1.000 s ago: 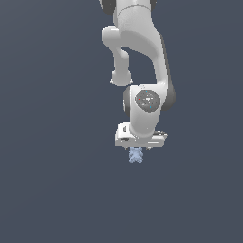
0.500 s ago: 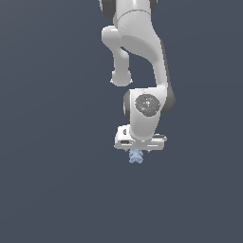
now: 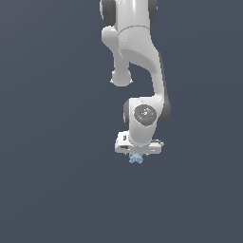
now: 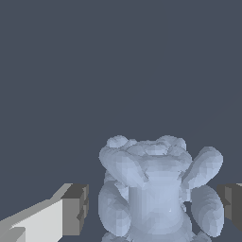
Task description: Pick up the object and move it to a goal position.
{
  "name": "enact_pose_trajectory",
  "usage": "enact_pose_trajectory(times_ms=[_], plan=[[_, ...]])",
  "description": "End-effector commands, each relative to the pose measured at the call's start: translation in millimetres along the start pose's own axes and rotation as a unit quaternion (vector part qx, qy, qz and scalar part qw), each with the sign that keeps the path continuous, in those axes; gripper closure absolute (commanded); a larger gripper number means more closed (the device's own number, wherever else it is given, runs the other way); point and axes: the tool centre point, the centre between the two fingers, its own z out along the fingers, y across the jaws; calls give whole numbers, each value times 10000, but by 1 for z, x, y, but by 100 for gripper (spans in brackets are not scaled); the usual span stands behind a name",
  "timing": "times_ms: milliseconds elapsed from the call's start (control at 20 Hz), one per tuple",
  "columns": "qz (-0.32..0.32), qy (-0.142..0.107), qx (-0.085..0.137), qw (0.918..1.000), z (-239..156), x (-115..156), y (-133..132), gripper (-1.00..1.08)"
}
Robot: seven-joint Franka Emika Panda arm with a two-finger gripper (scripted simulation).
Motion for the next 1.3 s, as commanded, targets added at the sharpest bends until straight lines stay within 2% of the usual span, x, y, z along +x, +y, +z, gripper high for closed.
enact_pose_trajectory(times_ms=[0,150,200,850,1250], plan=[[1,9,1,10000,6,1,0,-92],[1,9,1,10000,6,2,0,-92],[1,9,1,10000,6,2,0,108],[-34,24,7,10000,2,3,-1,108],[-496,196,83,9985,-44,19,-16,108]])
